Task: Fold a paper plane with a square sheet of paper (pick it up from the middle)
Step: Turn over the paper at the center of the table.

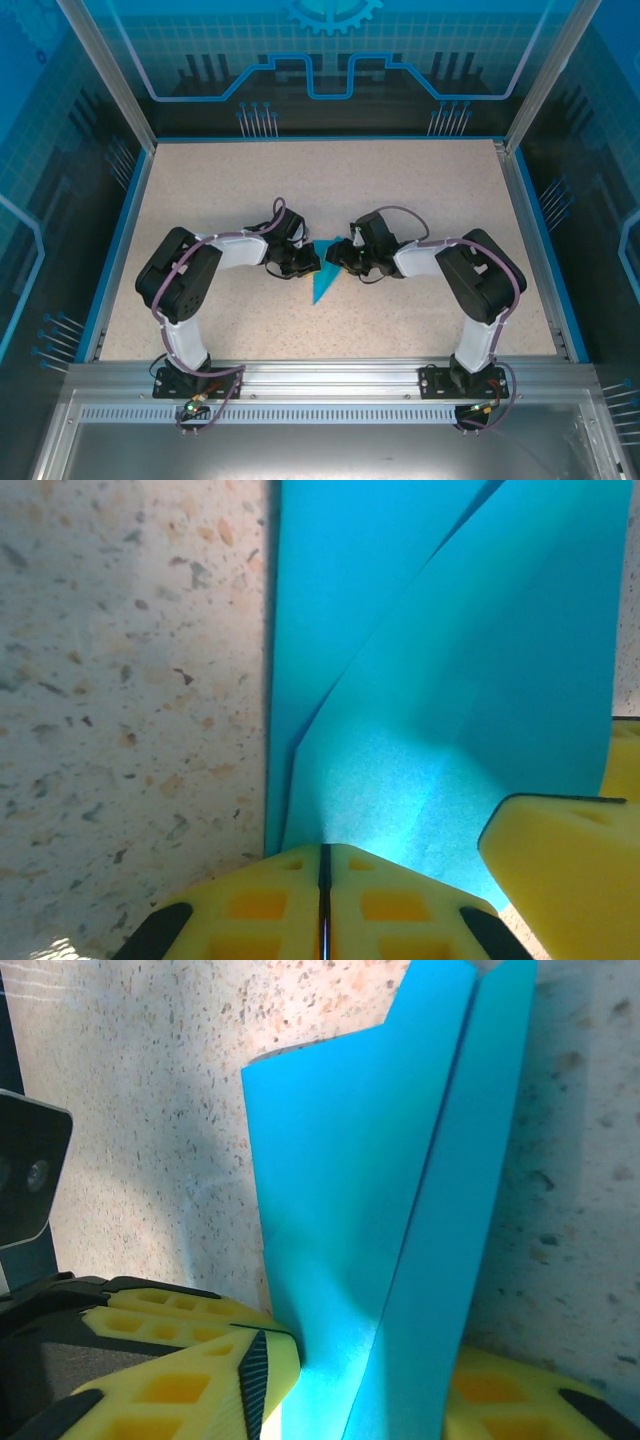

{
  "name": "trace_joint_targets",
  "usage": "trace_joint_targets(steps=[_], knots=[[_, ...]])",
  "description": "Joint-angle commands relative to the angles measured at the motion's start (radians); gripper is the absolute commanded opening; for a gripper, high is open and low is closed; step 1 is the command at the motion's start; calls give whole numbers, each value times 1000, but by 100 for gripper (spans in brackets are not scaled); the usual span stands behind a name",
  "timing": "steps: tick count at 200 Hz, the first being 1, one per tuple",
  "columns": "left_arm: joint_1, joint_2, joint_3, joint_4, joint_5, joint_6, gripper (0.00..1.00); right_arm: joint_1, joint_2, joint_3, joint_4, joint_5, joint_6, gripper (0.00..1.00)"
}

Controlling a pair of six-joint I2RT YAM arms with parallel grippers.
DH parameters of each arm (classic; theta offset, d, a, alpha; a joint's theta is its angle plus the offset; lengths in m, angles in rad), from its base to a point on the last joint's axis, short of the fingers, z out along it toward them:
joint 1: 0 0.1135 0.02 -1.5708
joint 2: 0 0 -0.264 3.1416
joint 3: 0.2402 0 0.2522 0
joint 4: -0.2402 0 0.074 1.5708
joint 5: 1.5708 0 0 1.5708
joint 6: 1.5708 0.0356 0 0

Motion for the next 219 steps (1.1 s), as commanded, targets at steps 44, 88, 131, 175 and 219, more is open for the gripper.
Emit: trace_joint_targets(steps=[44,88,131,175,219], knots=[[7,-54,-36,10,8,-14,11,17,53,33,-24,-14,-48,25],[8,-98,-45,19,-2,-16,12,17,49,81,-57,-17,-82,9],[7,-208,-93,34,-68,-27,16,11,-38,127,-230,39,-172,5],[10,-383,-156,-27,-251,-19,20,41,-171,292,-721,377,-388,5],[26,-513,-226,-64,-425,-67,22,174,15,668,-1409,1040,-337,6]])
